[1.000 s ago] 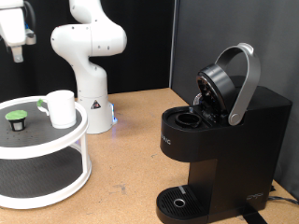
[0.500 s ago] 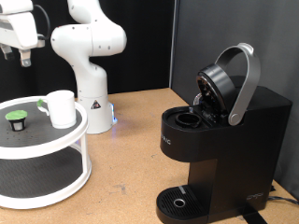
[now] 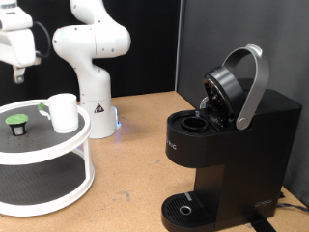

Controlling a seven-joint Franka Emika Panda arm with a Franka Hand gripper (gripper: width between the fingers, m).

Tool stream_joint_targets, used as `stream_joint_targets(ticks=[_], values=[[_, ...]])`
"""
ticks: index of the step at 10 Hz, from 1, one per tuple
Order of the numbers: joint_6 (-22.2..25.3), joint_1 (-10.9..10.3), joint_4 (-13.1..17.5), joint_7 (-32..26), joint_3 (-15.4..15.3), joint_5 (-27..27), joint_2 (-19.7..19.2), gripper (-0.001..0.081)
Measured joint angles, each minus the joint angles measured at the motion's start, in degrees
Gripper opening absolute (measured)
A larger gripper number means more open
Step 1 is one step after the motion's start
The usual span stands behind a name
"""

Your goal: Make a cup of coffee with the keurig machine

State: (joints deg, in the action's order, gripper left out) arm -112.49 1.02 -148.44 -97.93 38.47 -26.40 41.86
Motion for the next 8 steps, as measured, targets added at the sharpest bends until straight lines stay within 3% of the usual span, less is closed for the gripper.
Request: stream_joint_targets(ticks=[1, 5, 8], values=[[-1.15, -0.01, 0.09, 0.00, 0.38, -0.08, -1.52, 0.0805], [-0.62, -0.04, -0.69, -4.26, 0.40, -0.57, -1.59, 0.0805], [-6.68, -0.03, -4.00, -5.86, 1.38, -2.98, -2.35, 0.0805]])
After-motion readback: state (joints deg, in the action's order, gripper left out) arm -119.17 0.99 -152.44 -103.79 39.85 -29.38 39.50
